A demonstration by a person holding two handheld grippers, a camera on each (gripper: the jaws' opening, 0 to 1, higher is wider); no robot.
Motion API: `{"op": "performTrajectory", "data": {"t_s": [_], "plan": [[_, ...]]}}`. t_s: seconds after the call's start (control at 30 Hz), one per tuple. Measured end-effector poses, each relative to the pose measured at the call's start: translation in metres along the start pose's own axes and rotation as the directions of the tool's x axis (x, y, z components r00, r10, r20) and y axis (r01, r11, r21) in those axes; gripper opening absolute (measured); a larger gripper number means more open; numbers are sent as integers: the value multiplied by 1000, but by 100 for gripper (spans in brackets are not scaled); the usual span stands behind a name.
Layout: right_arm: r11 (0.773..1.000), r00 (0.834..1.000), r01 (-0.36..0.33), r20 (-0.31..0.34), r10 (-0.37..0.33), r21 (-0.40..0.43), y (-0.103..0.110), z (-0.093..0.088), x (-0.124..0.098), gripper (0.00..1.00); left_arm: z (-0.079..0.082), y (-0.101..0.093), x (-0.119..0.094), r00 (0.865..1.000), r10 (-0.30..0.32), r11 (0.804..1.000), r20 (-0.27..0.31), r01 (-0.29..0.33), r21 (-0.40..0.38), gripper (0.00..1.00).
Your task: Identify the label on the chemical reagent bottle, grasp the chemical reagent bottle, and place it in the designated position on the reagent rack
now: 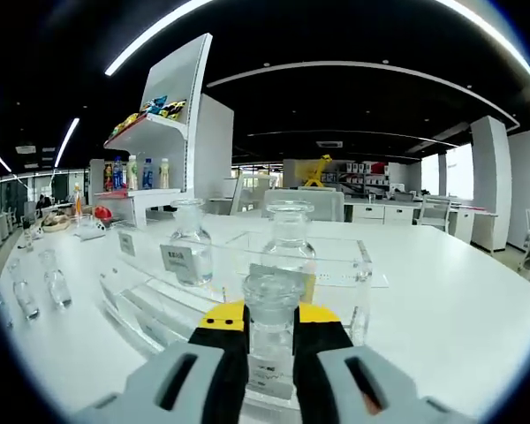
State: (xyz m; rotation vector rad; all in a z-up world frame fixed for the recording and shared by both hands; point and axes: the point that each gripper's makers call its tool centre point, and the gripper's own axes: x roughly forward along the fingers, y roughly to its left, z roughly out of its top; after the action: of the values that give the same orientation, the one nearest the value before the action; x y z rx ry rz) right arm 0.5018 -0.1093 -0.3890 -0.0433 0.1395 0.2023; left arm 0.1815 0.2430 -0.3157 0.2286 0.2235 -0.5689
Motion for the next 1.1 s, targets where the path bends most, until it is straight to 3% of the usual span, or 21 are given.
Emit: {"op": "performTrajectory", "data": {"t_s": [0.63,0.97,1.1], "plan": [[999,999,2,-53,-1,33,0,-21,-8,17,0,-4,0,1000,-4,1000,-2,4,2,91],[1000,998,-24,-62,25,16,3,-22,-14,19,1,-7,-1,1000,-7,1000,0,7,4,91],[997,996,-51,-64,54,53,7,-20,-17,24,1,-8,-2,1000,-8,1000,1,8,4,91]]}}
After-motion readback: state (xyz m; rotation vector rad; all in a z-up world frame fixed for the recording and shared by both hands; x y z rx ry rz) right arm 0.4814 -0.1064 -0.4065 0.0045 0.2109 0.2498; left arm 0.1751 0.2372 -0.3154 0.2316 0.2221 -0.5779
